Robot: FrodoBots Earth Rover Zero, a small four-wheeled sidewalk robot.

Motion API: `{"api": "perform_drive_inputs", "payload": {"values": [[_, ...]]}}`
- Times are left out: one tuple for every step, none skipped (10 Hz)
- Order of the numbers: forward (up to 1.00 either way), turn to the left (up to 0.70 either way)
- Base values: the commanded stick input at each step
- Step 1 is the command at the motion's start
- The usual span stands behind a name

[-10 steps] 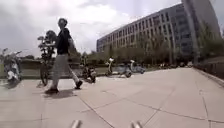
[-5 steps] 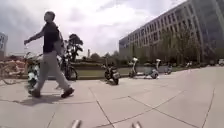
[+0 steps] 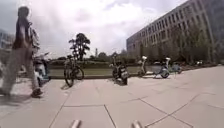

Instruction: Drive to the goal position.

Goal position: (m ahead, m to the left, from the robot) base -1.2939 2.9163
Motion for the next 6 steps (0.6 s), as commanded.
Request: {"api": "perform_drive_inputs", "payload": {"values": [[0.07, 0.00], [0.12, 0.00], [0.85, 0.34], [0.85, 0.34], [0.85, 0.34], [0.85, 0.34]]}}
